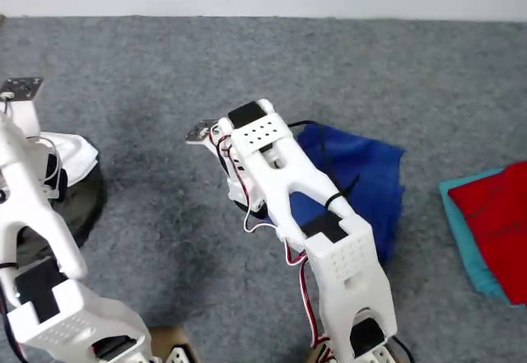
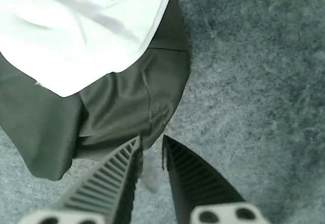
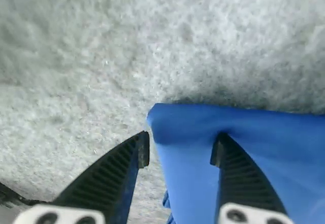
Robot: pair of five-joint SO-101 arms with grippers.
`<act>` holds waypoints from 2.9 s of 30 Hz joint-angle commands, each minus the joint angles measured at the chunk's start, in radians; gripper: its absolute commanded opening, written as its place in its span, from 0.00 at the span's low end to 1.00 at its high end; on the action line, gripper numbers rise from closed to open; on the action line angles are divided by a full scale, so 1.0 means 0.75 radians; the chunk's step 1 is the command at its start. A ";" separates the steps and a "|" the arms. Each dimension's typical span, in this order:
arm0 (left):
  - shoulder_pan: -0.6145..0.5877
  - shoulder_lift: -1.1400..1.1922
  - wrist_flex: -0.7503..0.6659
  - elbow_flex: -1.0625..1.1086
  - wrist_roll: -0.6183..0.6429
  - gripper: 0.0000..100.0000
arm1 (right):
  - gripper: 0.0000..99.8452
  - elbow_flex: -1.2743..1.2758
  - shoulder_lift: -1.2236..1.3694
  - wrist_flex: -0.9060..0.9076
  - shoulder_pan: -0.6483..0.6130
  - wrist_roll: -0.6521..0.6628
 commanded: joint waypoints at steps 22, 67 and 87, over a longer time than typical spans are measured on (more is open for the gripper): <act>0.000 -0.076 0.039 -0.005 -0.014 0.06 | 0.53 0.622 -0.686 0.091 0.780 -0.456; -0.004 -0.078 0.039 -0.005 -0.014 0.06 | 0.01 0.068 -0.463 -0.032 0.842 -0.303; -0.004 -0.076 0.039 -0.005 -0.016 0.06 | 0.01 -0.063 -0.823 -0.036 1.852 0.070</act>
